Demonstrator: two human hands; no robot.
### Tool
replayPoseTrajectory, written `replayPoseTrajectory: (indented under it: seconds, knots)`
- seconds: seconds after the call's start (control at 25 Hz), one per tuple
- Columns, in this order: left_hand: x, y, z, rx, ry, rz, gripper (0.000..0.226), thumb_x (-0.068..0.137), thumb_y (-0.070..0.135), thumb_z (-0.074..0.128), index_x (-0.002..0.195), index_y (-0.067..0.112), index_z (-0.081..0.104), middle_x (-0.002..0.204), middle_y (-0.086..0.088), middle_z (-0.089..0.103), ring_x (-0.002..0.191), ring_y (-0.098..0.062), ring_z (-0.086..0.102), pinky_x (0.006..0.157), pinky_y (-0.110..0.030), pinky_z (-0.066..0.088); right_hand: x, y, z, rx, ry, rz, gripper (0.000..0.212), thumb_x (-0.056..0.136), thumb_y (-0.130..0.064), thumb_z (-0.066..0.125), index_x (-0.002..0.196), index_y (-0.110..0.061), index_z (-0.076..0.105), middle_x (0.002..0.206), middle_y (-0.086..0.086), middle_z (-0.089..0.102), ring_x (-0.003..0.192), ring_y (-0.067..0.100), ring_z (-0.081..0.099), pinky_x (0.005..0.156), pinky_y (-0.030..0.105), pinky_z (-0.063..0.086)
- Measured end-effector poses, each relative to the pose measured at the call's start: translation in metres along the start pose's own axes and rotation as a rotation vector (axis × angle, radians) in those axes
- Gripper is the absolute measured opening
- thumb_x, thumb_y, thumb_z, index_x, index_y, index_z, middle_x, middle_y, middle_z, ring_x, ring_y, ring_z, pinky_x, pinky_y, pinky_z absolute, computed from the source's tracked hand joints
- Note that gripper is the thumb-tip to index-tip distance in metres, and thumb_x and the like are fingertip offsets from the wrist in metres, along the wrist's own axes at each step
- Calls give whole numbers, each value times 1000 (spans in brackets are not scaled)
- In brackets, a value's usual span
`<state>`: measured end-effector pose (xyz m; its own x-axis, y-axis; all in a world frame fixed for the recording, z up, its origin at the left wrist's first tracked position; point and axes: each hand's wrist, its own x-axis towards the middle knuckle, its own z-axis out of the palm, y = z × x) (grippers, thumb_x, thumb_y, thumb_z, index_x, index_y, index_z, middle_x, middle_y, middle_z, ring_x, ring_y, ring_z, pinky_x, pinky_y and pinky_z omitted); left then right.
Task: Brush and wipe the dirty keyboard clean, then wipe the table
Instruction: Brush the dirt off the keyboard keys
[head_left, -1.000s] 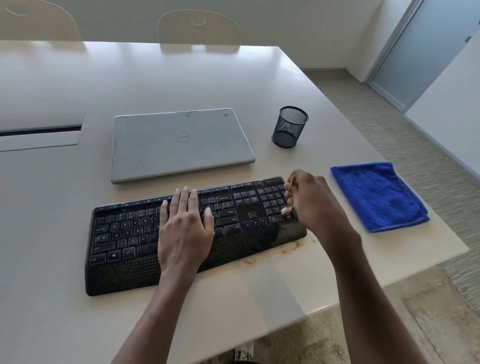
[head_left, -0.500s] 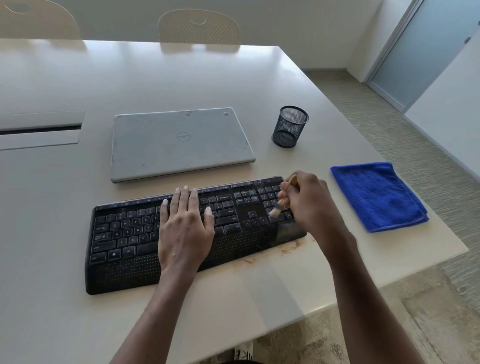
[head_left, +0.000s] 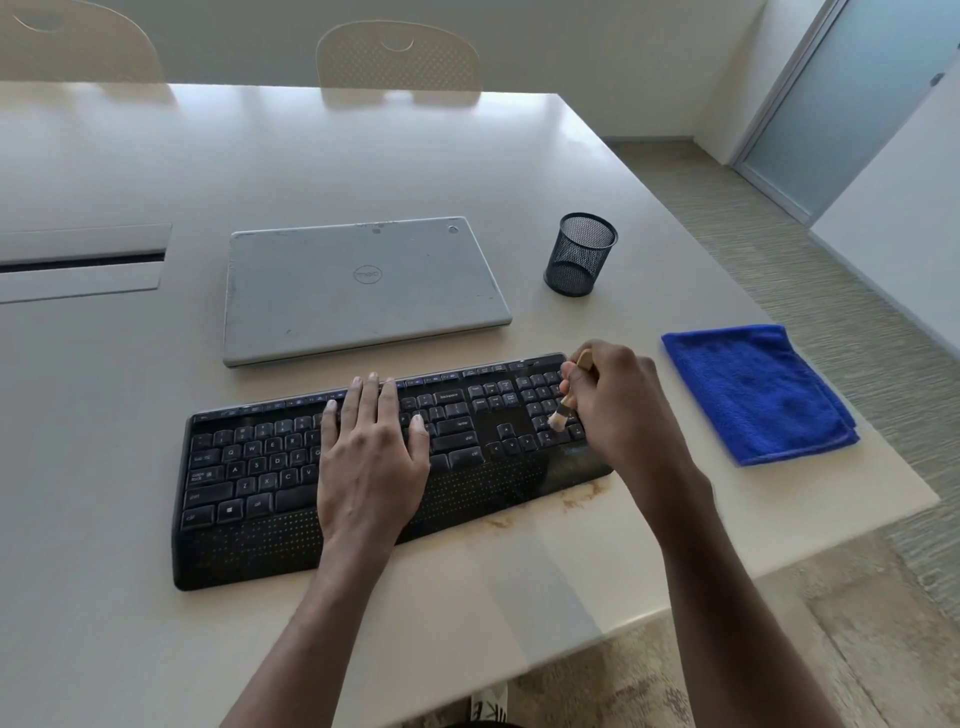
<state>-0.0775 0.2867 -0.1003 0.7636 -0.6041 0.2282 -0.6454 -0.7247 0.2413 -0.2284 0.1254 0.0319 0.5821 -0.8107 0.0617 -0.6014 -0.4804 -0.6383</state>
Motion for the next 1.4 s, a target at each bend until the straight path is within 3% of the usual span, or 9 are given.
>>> replayPoseTrajectory:
  seconds: [0.2,0.36,0.52,0.64,0.76,1.04,1.16,1.32,1.4]
  knots:
    - [0,-1,0,-1,-1,1,68,104,49,30,157,9,43,164,-14,41,156,-27,32,130,-48,20,-10,4,9,-18,-30,-41,23,105,-21,57,87,-11,69,74,3,72,60,4,71,65,27,62]
    - [0,-1,0,-3,1,-6,68,103,49,31,157,9,43,164,-13,41,156,-27,32,130,-48,20,-13,4,3,47,-47,-23,23,105,-20,58,87,-11,70,73,3,73,59,7,71,57,15,57]
    - [0,0,0,-5,-1,-3,68,104,49,30,158,10,43,165,-13,41,156,-26,31,130,-48,21,-16,5,6,32,-44,-17,21,104,-20,59,88,-13,71,75,0,72,63,3,71,66,23,62]
    - [1,-1,1,-10,5,-7,68,103,49,30,157,10,44,164,-13,41,156,-26,32,130,-48,21,-19,5,2,129,-118,29,23,104,-13,58,85,-6,69,76,10,72,60,12,69,53,12,53]
    - [0,-1,0,-7,-4,-6,68,103,50,29,158,10,43,165,-13,41,157,-25,31,130,-48,20,-17,4,3,66,-47,-31,19,104,-17,59,89,-12,70,76,3,72,63,5,70,59,9,52]
    - [0,-1,0,-4,-6,-8,69,103,50,29,158,10,43,165,-13,41,156,-26,31,130,-47,20,-8,-16,14,117,-234,-250,12,103,-14,60,95,-14,68,86,-6,74,74,0,71,68,13,55]
    - [0,0,-1,-8,-1,-3,69,103,50,29,157,10,44,164,-13,41,156,-26,32,130,-47,21,-2,-15,18,39,-265,-211,13,104,-12,57,98,-9,68,89,-2,71,76,3,68,59,11,53]
    - [0,1,-1,-11,6,-10,68,103,48,31,156,9,46,163,-13,43,155,-26,34,129,-47,22,-1,-14,20,-144,-261,-272,22,105,-20,57,83,-20,63,82,-2,71,73,12,70,68,41,62]
    - [0,1,-1,-12,8,-7,68,103,48,31,156,9,46,163,-13,43,155,-26,34,129,-47,22,2,-13,17,-46,-307,-262,27,105,-17,57,79,-22,62,81,-3,71,73,15,71,68,42,63]
